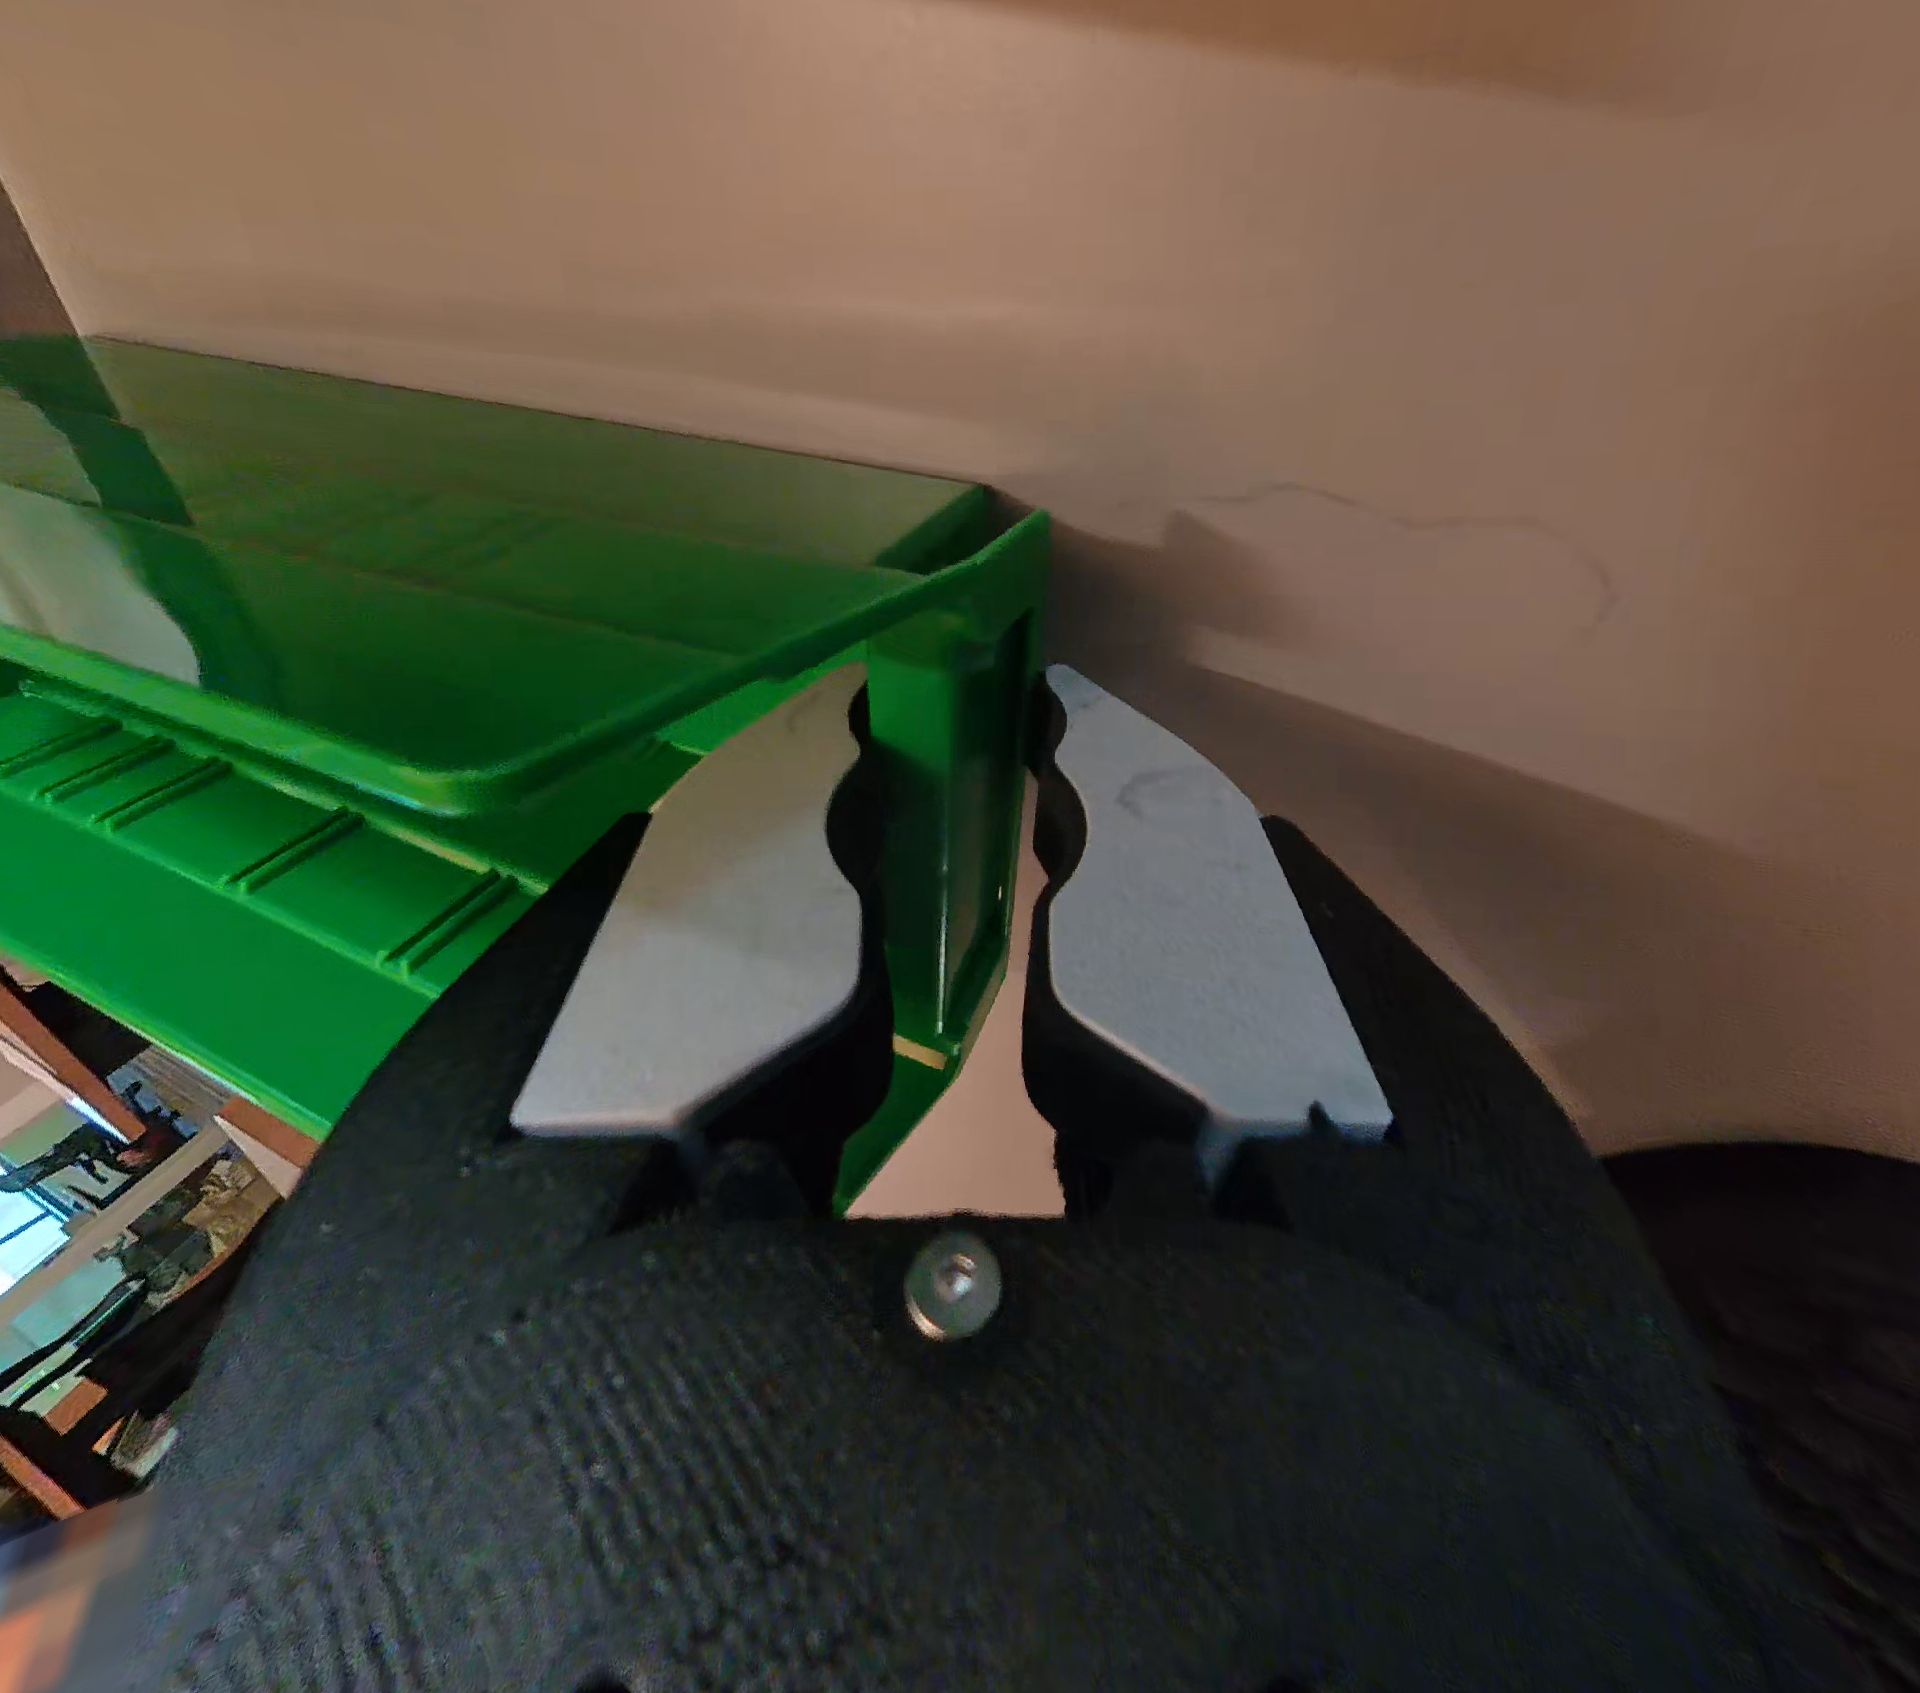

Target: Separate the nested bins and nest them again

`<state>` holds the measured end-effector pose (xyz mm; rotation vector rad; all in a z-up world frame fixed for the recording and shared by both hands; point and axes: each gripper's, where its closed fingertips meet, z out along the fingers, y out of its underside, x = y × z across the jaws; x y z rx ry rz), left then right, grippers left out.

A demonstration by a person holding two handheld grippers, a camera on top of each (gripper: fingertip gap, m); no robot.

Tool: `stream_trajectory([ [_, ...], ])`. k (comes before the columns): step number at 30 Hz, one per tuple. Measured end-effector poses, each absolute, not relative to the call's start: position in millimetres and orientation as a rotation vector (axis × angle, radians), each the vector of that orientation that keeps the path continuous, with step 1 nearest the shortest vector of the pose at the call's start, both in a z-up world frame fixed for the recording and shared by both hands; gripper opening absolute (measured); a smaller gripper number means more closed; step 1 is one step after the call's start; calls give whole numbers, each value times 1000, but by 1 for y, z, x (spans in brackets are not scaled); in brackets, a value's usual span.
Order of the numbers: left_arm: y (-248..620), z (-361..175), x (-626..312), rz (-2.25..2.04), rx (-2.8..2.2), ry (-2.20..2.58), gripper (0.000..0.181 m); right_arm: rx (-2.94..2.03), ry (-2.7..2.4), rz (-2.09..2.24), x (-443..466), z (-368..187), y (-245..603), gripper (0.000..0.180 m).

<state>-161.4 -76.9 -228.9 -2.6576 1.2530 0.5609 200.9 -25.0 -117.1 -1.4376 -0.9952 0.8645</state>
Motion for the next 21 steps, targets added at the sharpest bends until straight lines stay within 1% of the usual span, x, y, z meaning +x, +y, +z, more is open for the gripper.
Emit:
stream_trajectory([
  [10,-78,-220,-163,545,-2560,1231,29,-1411,-1022,885,192,-108,-30,74],
  [13,-77,-194,-142,408,-2443,1136,31,-1379,-1056,898,180,-98,-35,74],
  [17,-73,-138,-116,234,-2183,910,37,-1323,-1170,878,151,-83,-42,74],
  [21,-81,-92,-100,60,-1925,658,38,-1240,-1318,804,115,-63,-48,74],
])
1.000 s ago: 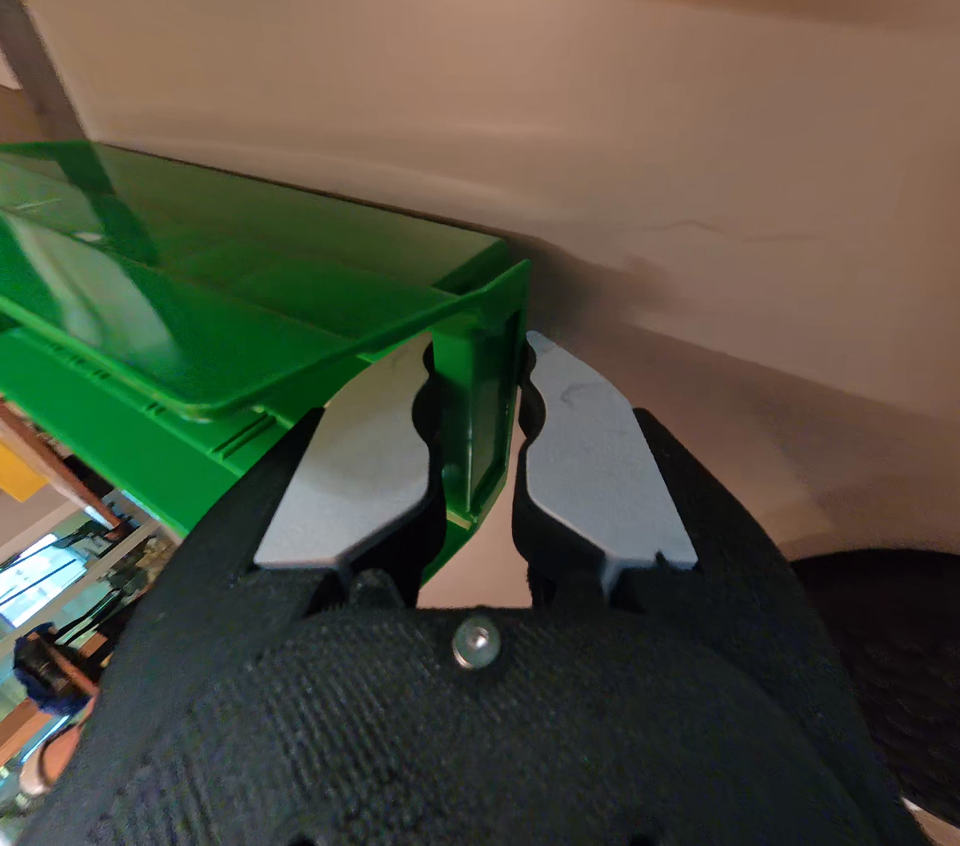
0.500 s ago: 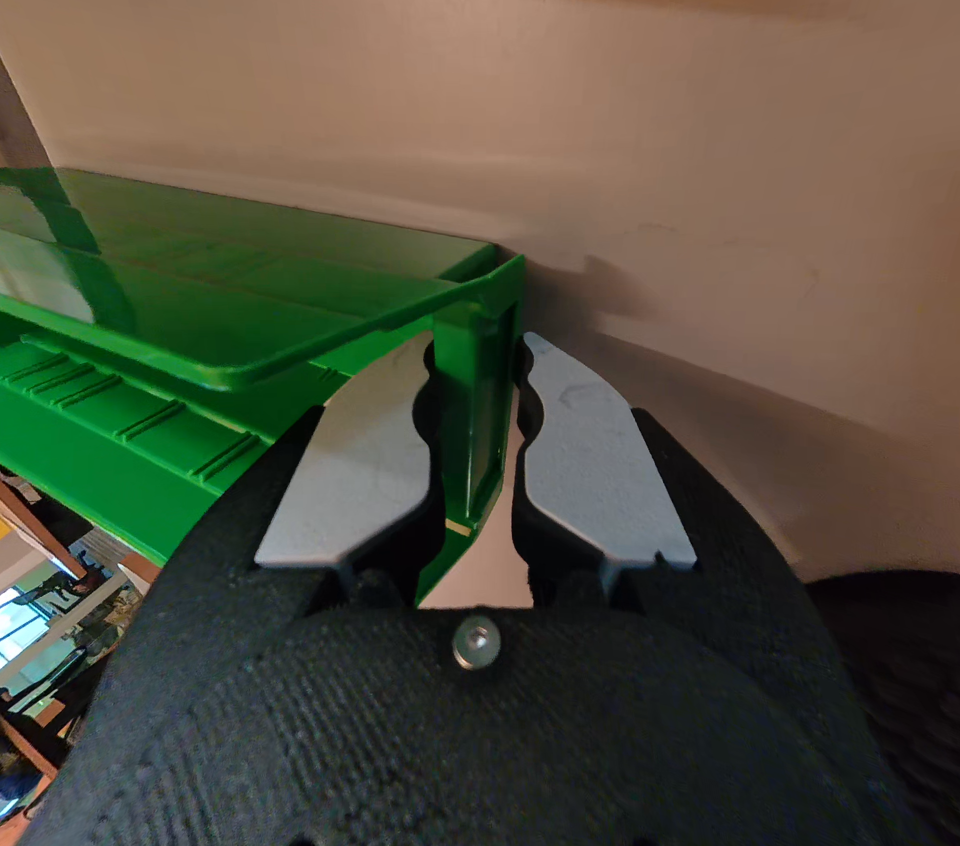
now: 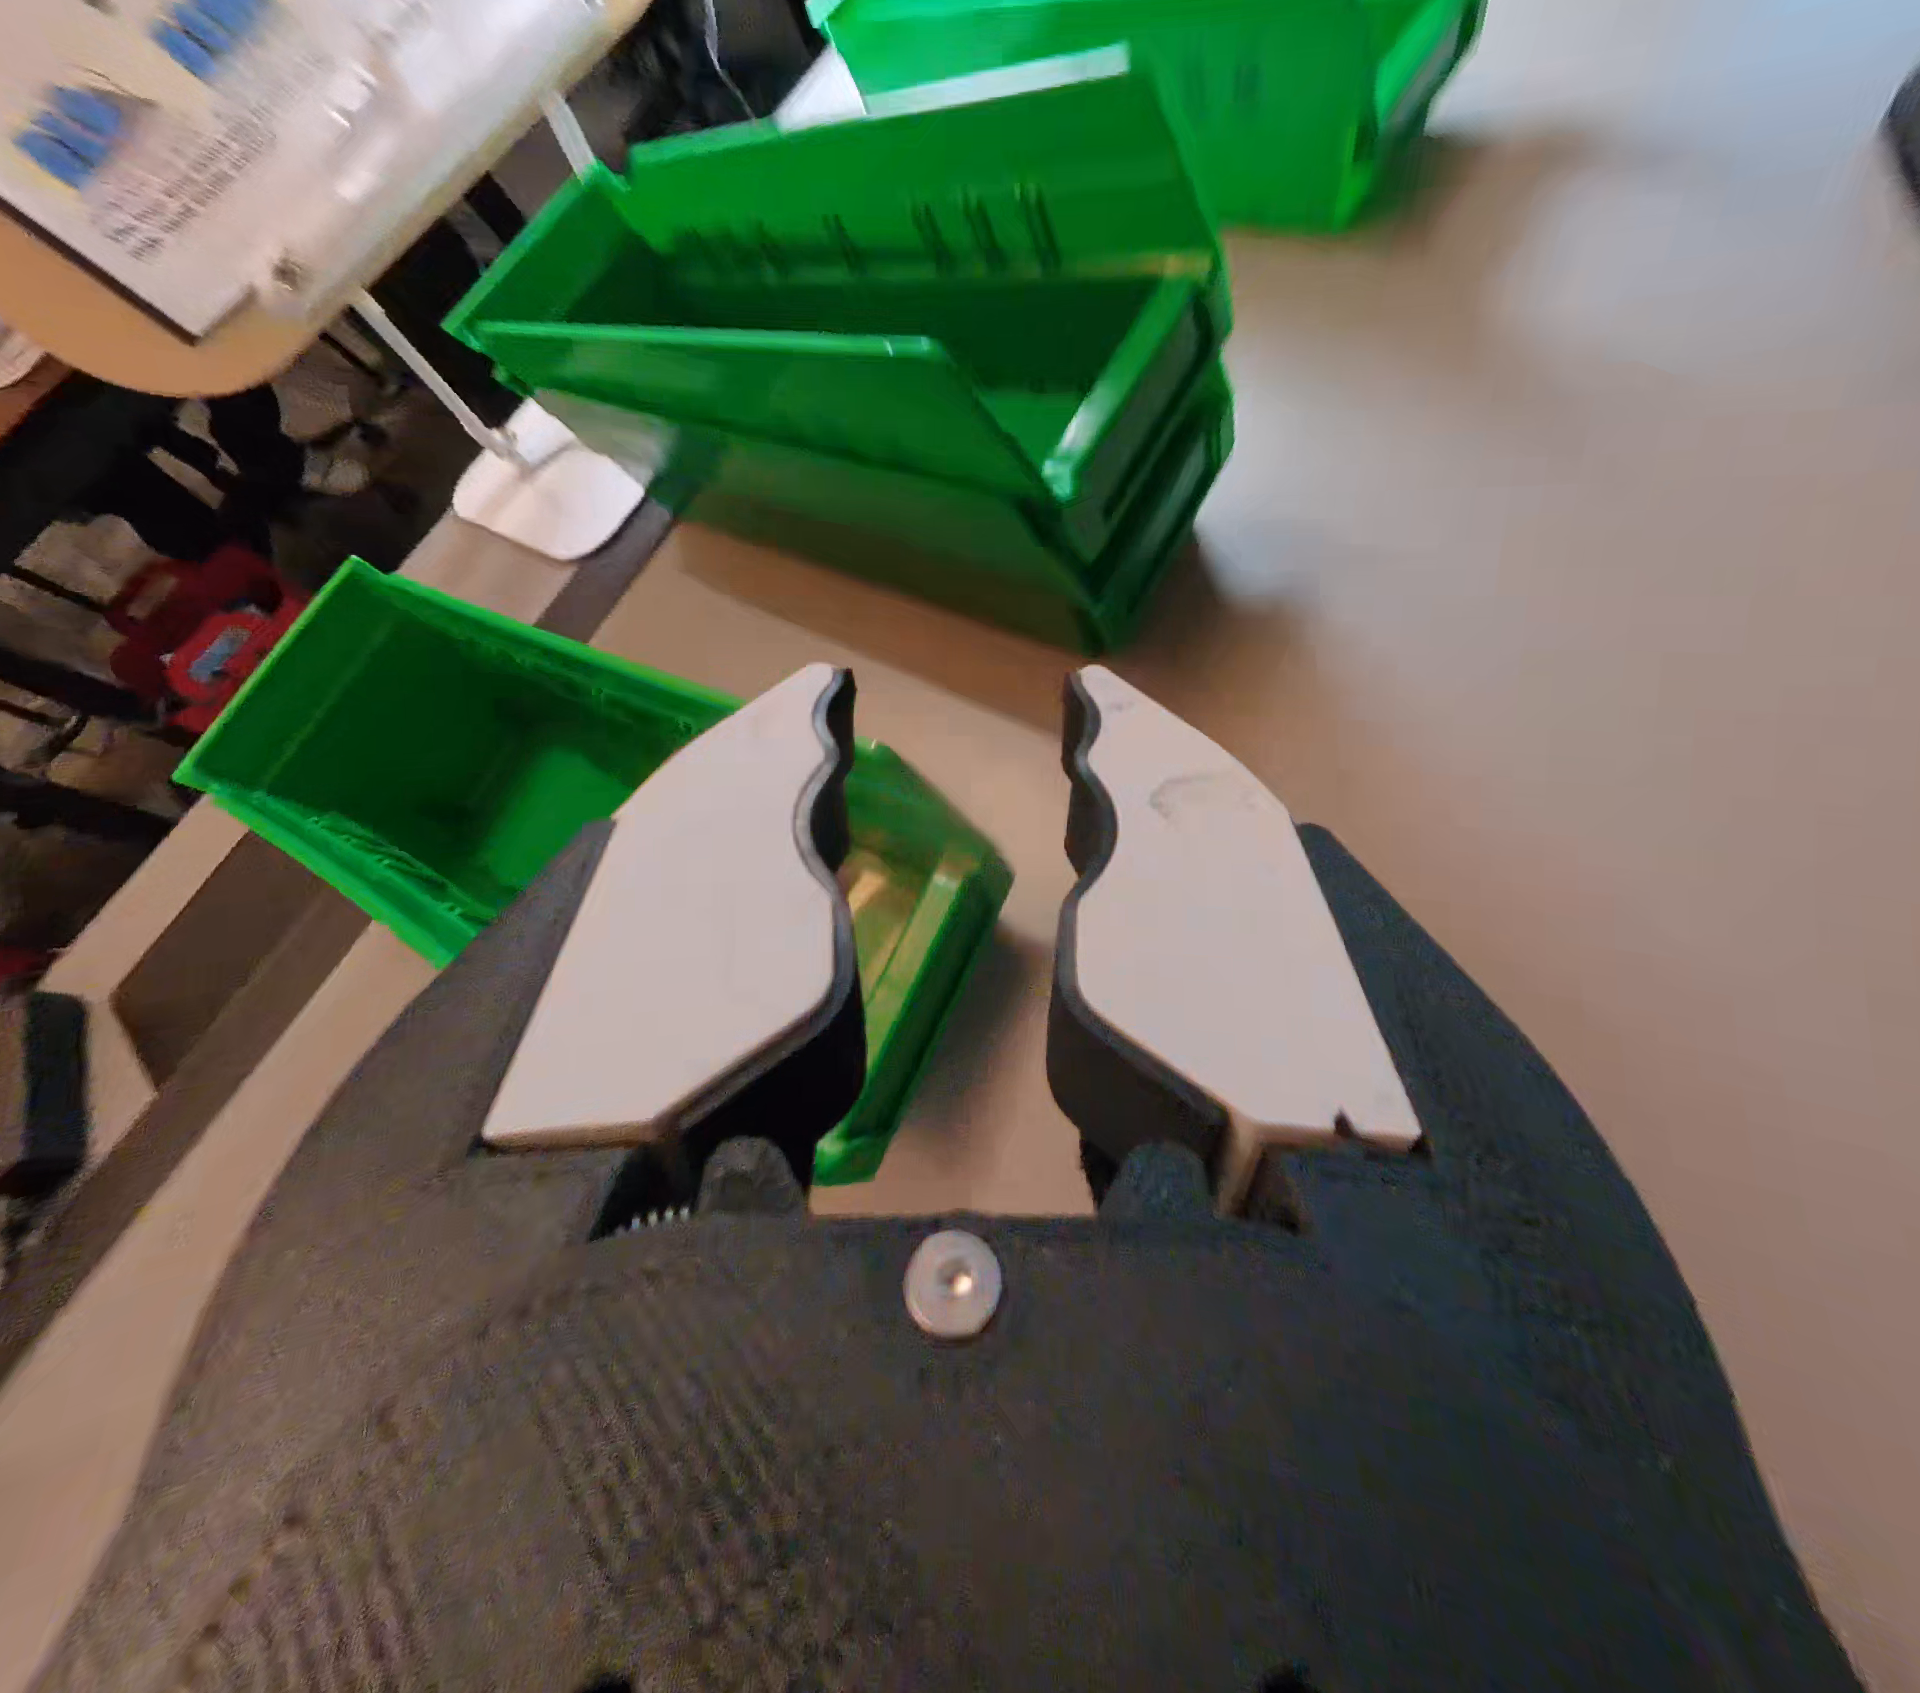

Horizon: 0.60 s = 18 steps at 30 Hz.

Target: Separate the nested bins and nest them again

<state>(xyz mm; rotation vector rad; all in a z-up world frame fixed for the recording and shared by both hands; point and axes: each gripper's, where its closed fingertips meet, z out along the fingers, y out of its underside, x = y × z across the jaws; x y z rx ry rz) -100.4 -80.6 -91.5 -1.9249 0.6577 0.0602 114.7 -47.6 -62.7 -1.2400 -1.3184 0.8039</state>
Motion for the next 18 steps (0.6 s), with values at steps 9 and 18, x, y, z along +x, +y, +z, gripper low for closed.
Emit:
stream_trajectory([
  [9,-108,-103,-98,-91,-1792,379,43,-1152,-1847,440,18,-78,-27,67],
  [18,-115,-125,-104,-157,-1787,304,43,-1062,-2286,-173,-33,-158,8,58],
])
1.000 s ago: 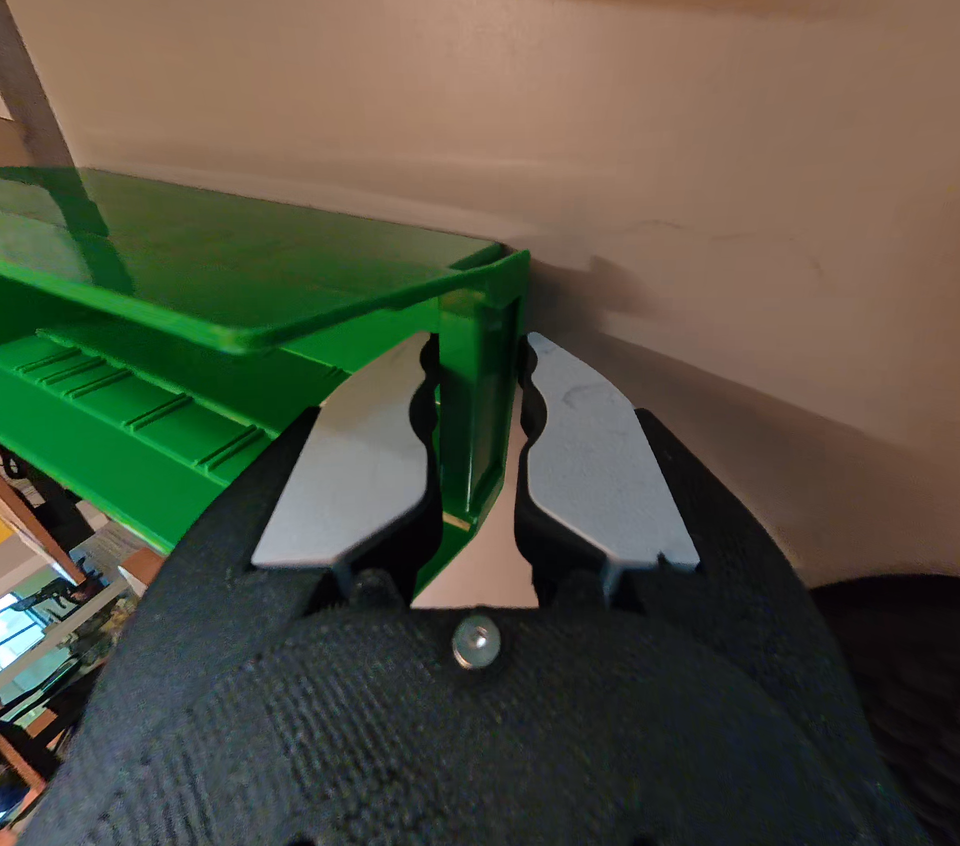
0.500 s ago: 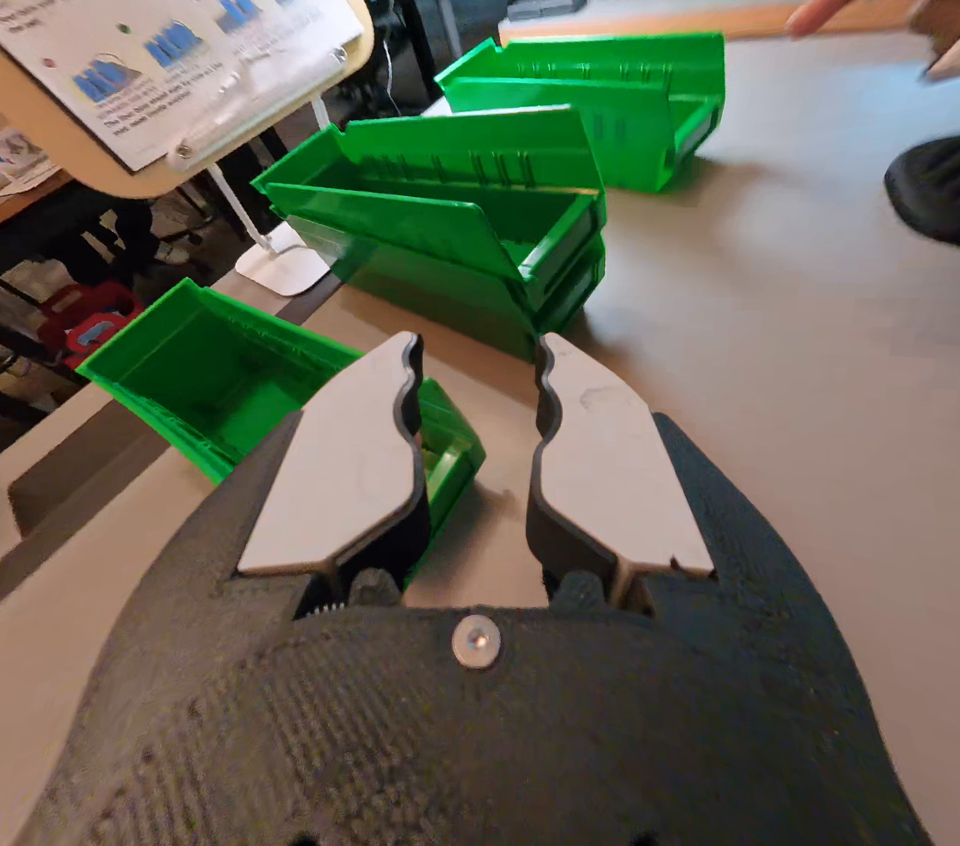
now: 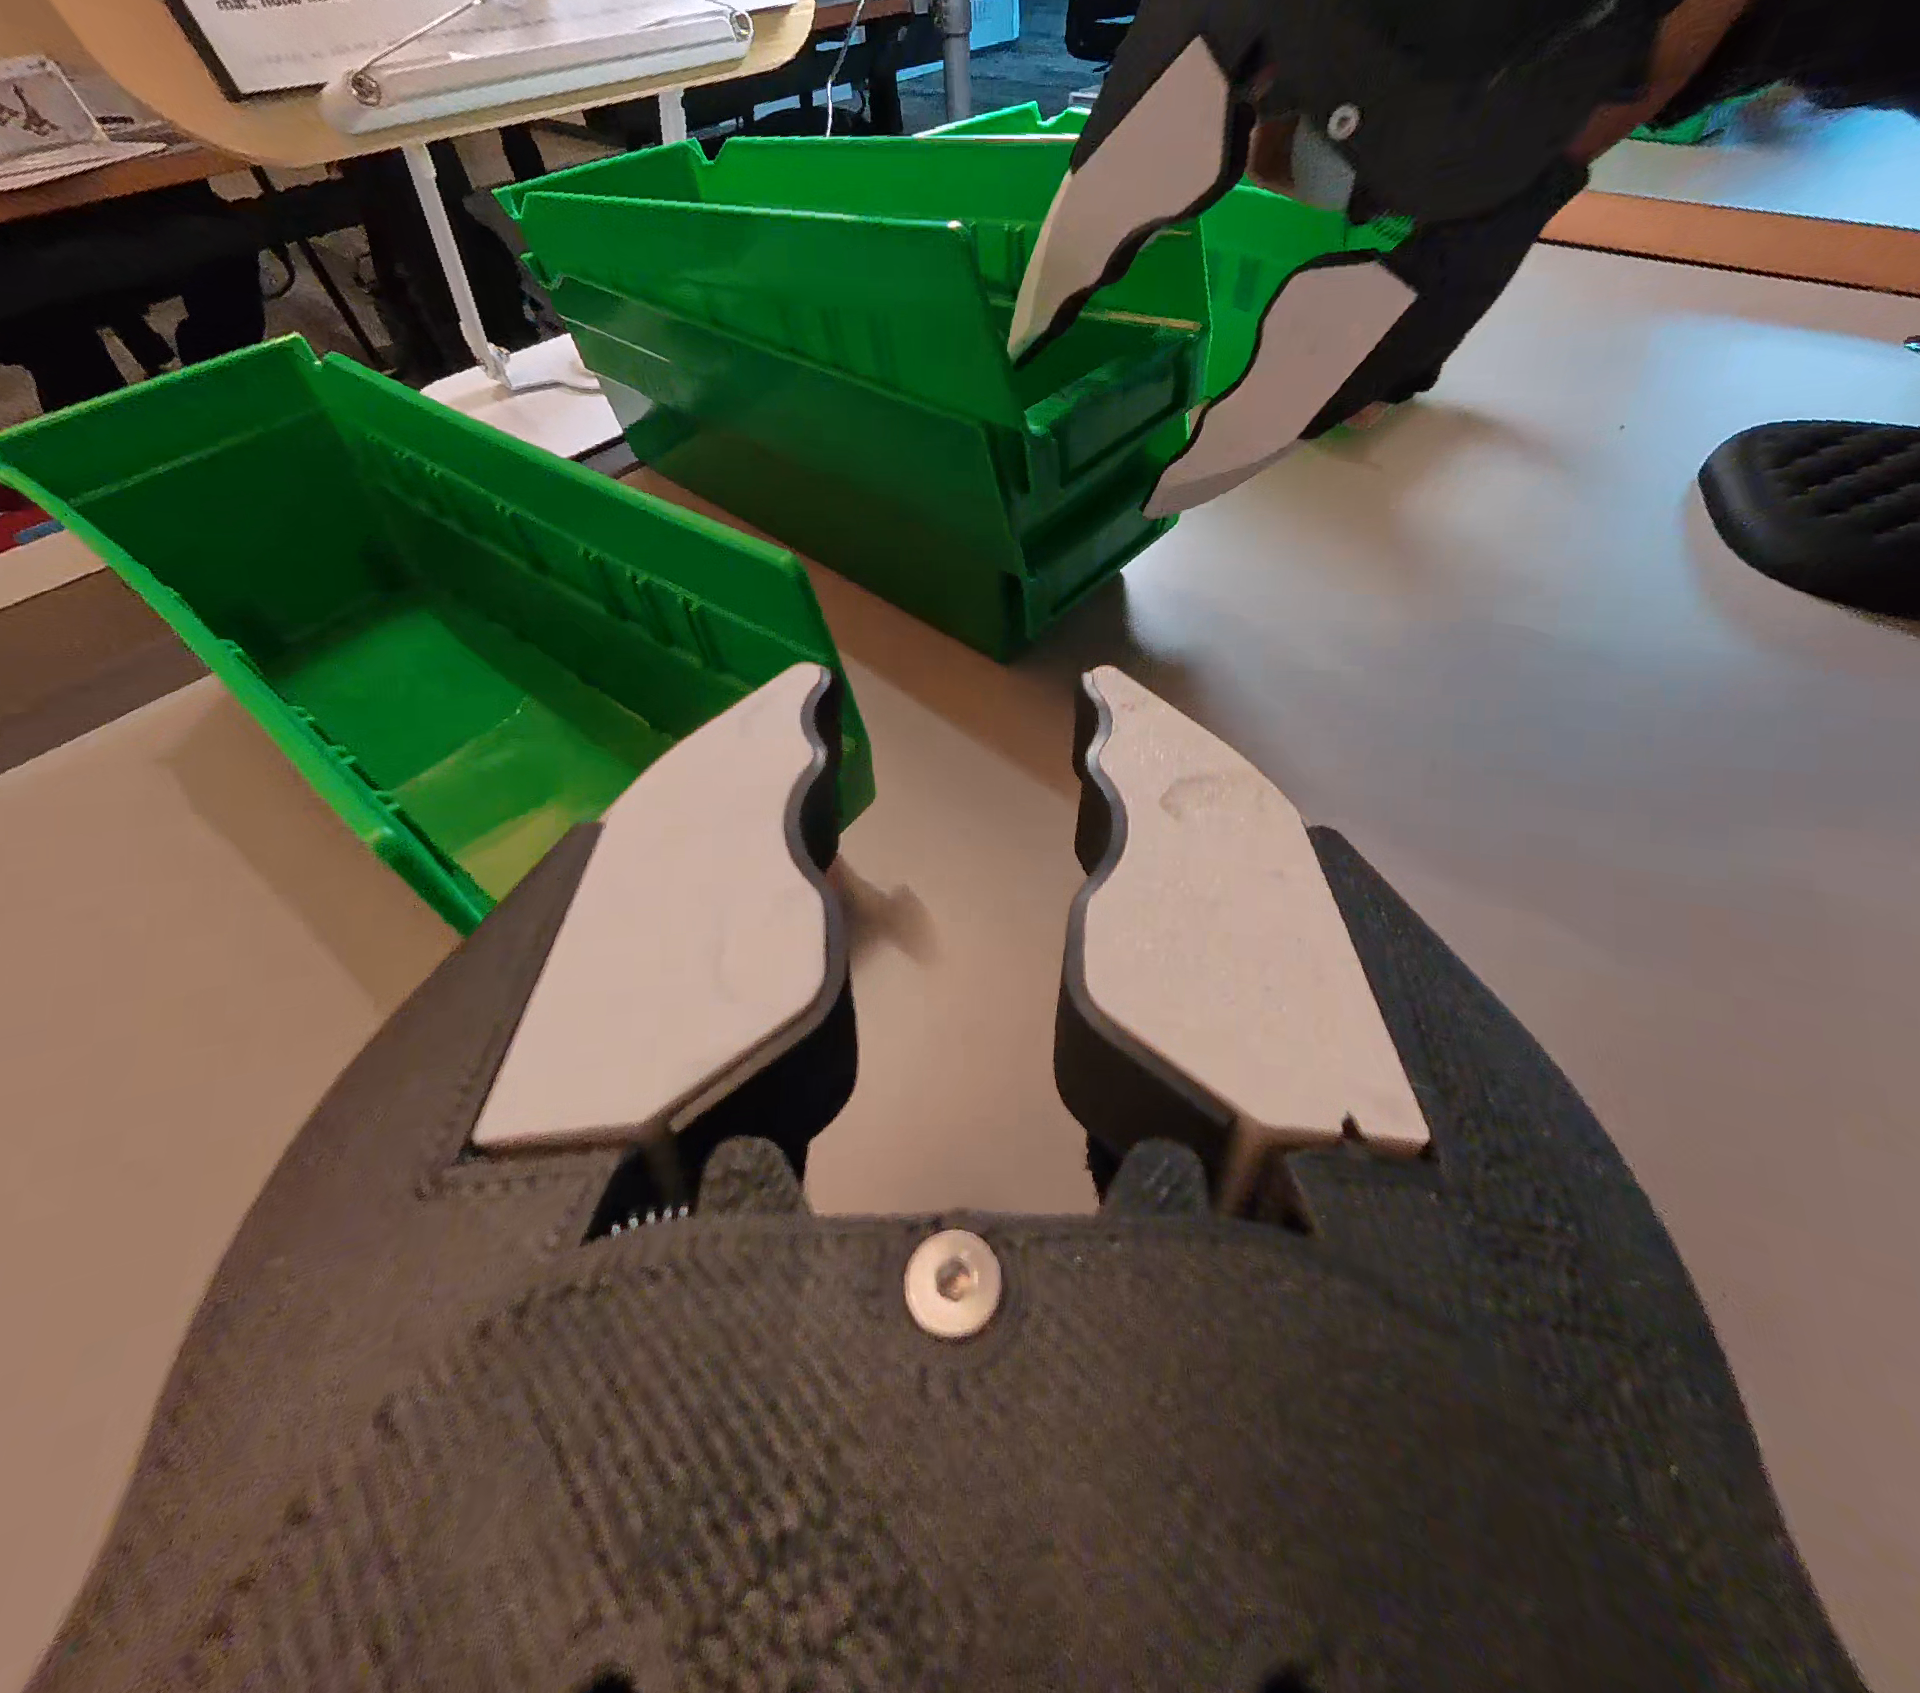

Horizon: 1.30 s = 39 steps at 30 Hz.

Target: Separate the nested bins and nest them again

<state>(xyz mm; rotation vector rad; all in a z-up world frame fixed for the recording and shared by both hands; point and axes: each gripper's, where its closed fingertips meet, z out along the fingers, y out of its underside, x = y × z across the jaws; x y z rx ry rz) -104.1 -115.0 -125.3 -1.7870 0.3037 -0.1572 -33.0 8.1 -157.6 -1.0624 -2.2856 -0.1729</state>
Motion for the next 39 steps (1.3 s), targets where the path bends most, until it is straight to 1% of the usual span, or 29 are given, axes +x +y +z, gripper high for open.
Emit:
stream_trajectory([
  [7,-119,-127,-106,-165,-1780,300,41,-1154,-2299,-194,-33,-177,20,41],
  [11,-120,-127,-105,-168,-1776,300,40,-1125,-2315,-181,-34,-178,18,35],
  [12,-120,-128,-104,-168,-1778,301,40,-1115,-2307,-180,-35,-176,20,27],
  [18,-118,-133,-102,-164,-1794,313,40,-1095,-2347,-163,-35,-164,19,27],
  [23,-118,-137,-100,-160,-1807,322,39,-1116,-2350,-137,-39,-134,20,27],
  [32,-118,-141,-99,-151,-1820,334,39,-1082,-2228,-210,-51,-53,46,27],
  [36,-118,-141,-100,-150,-1820,332,38,-1084,-2186,-205,-39,-21,48,27],
  [39,-118,-141,-99,-149,-1817,332,38,-1079,-2152,-233,-18,-13,55,27],
])
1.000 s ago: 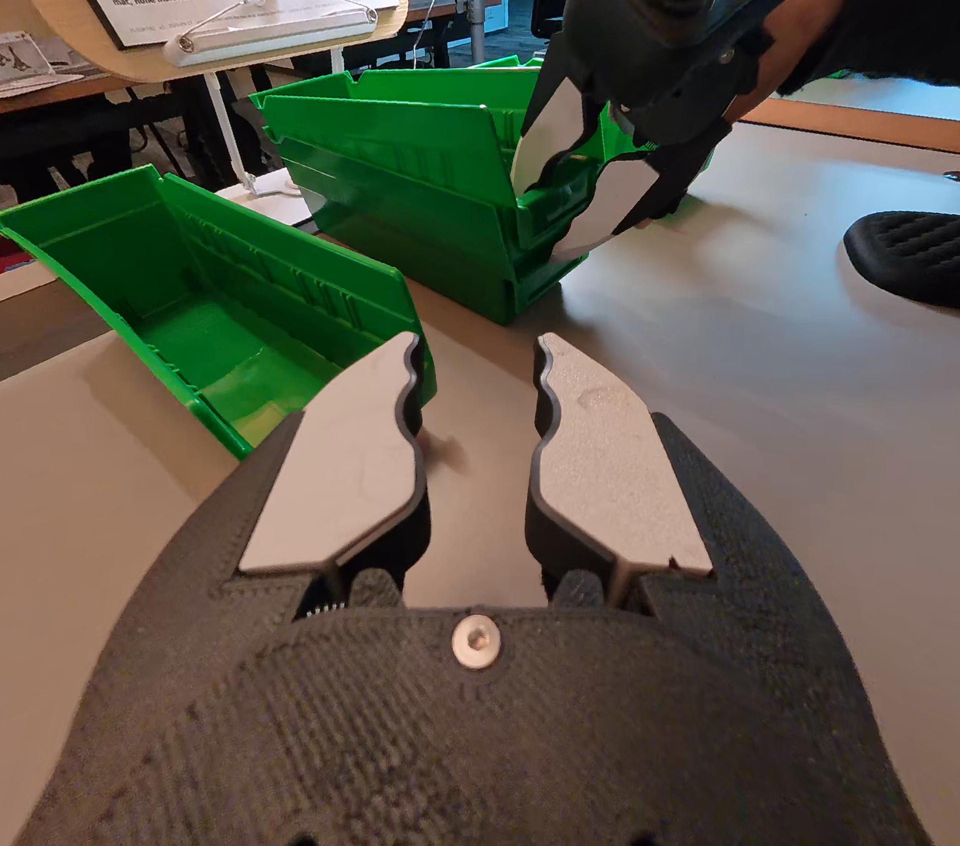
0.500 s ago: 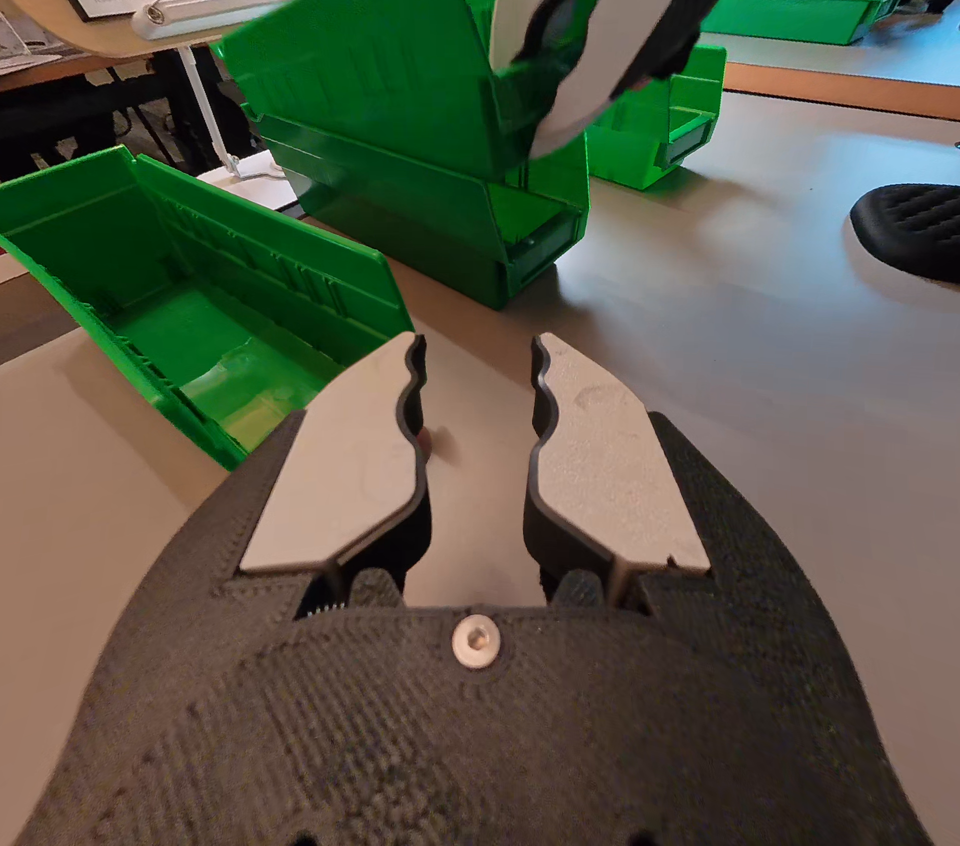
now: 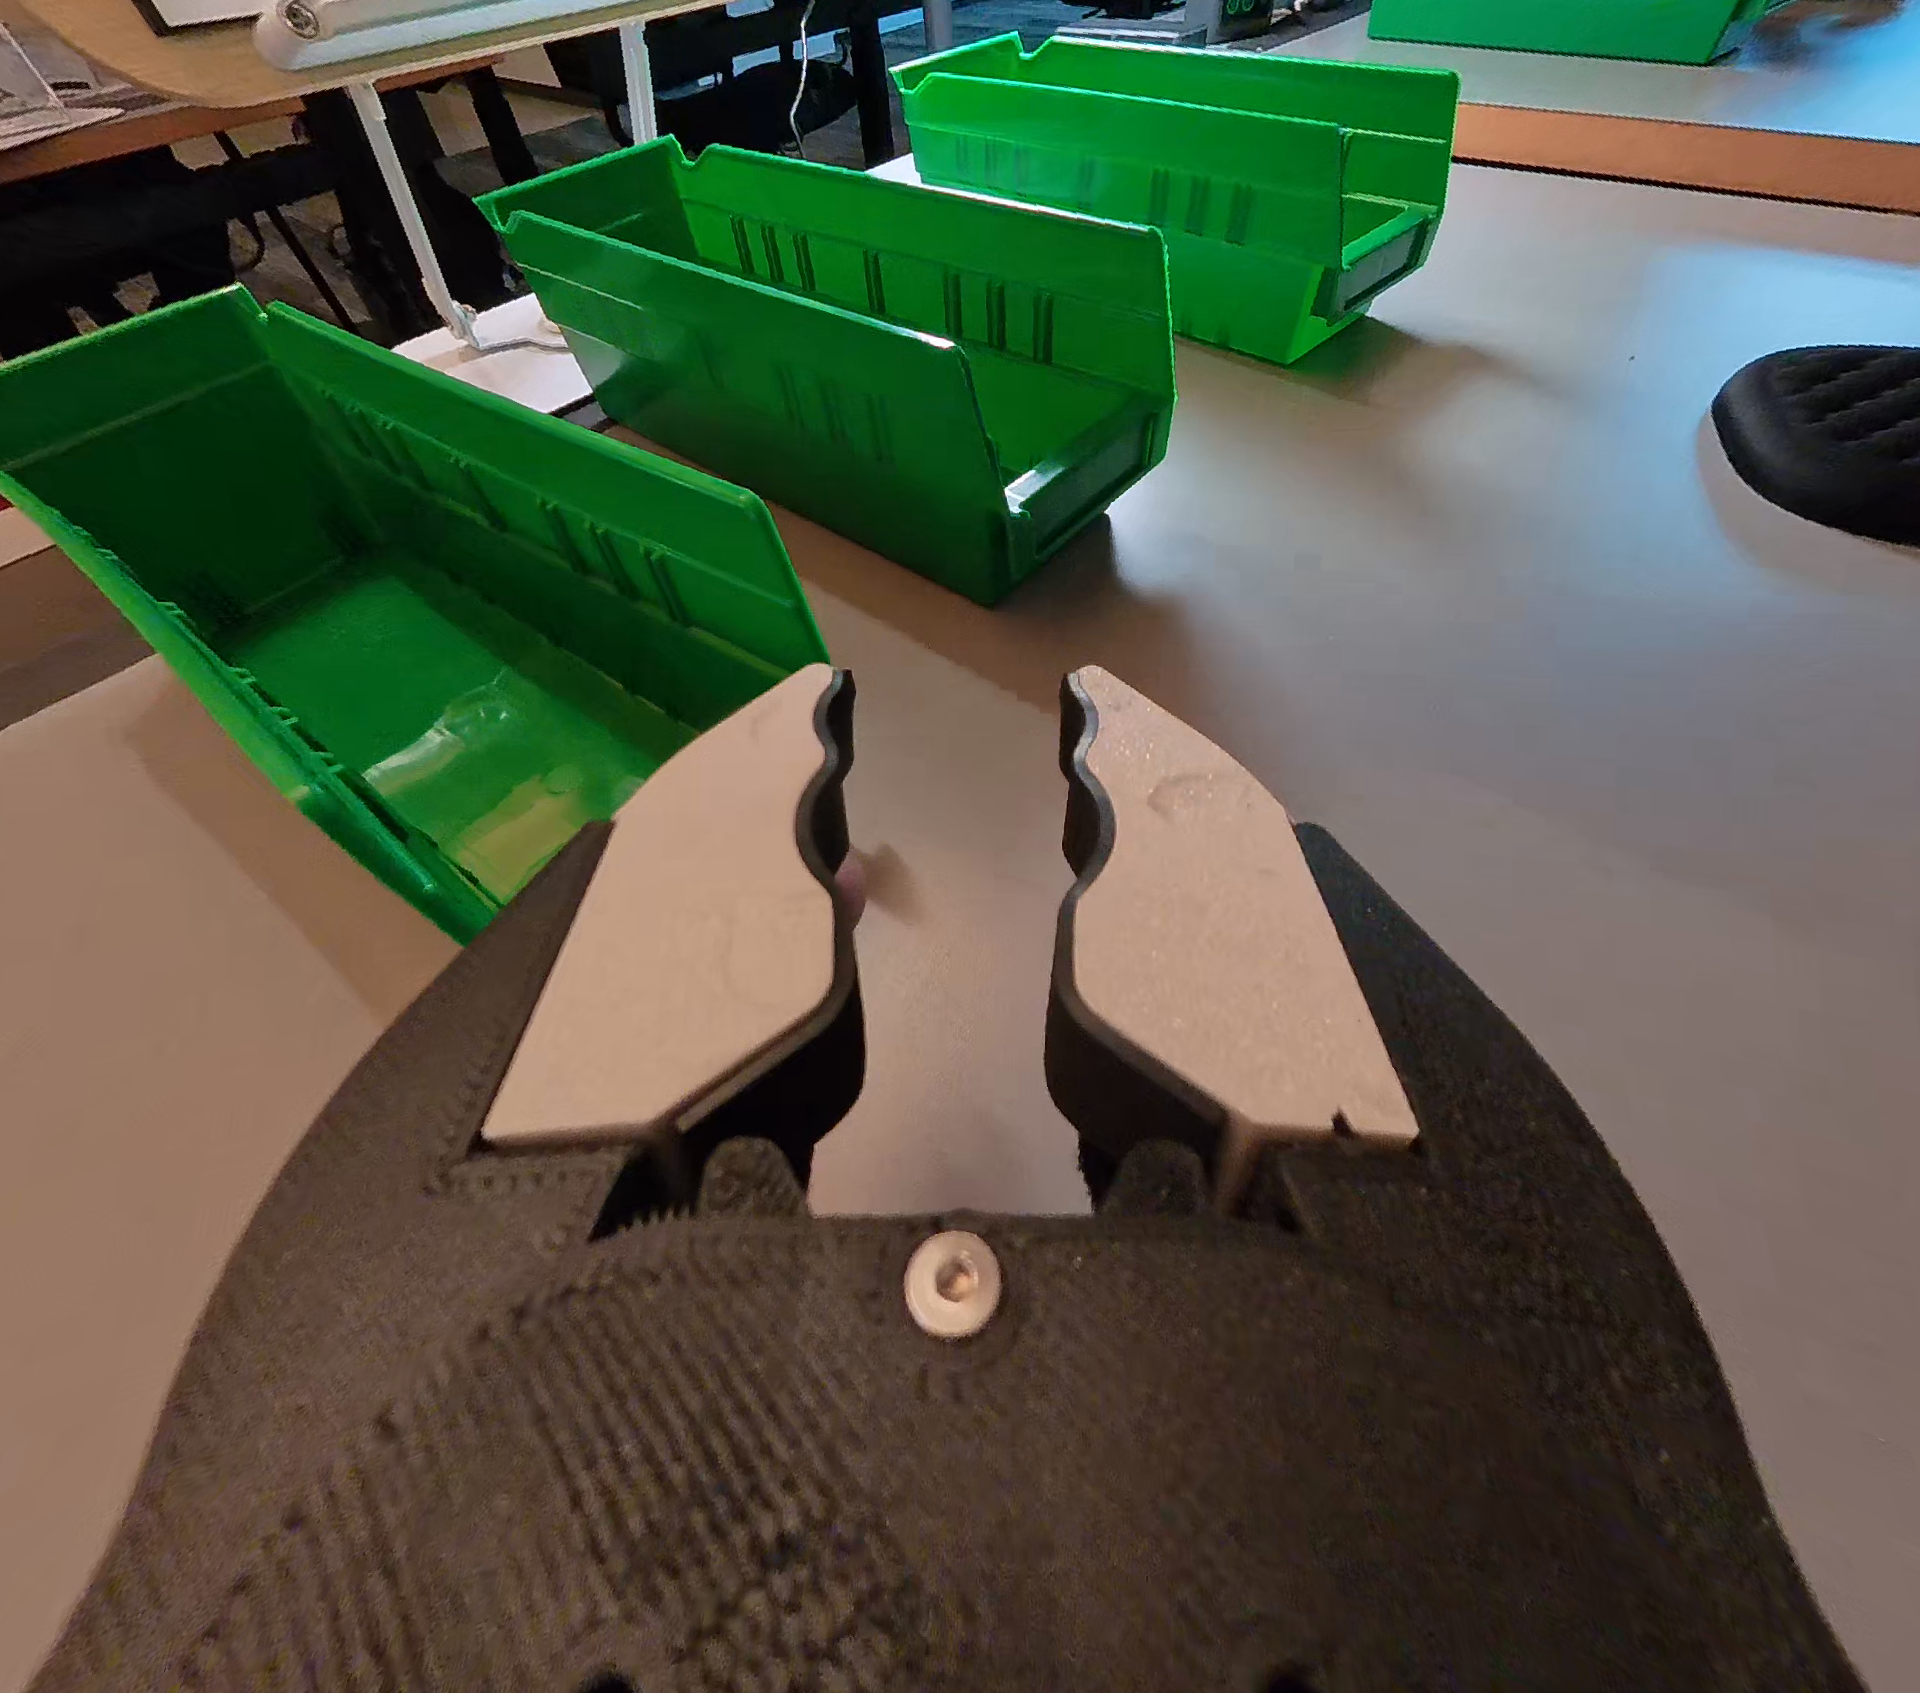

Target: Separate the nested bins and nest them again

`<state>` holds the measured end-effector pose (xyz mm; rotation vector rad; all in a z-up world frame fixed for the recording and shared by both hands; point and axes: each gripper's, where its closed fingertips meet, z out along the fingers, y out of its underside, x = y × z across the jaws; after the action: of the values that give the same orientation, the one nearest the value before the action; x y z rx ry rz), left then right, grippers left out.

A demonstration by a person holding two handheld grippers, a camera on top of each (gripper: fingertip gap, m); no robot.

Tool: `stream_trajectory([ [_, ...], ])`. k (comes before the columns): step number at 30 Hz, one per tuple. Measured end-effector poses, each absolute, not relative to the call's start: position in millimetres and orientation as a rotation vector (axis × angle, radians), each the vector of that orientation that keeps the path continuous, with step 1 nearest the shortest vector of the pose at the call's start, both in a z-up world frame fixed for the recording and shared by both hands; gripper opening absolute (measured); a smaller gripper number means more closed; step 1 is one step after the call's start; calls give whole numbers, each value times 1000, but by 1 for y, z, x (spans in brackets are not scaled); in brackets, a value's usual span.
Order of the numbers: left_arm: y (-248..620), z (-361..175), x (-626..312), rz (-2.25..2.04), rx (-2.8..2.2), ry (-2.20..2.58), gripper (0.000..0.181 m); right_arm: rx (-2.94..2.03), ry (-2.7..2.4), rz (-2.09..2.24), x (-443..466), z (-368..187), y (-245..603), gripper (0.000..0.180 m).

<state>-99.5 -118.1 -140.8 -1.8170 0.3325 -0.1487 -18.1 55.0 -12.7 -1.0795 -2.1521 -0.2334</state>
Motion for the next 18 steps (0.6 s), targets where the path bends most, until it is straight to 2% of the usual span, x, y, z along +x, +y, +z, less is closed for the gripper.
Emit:
stream_trajectory([
  [3,-118,-139,-100,-134,-1810,336,38,-1104,-2144,-227,10,-28,63,27],
  [9,-116,-134,-102,-99,-1792,335,39,-1166,-2168,-200,55,-98,75,27],
  [18,-115,-137,-108,-68,-1797,321,39,-1174,-2210,-193,66,-170,75,27],
])
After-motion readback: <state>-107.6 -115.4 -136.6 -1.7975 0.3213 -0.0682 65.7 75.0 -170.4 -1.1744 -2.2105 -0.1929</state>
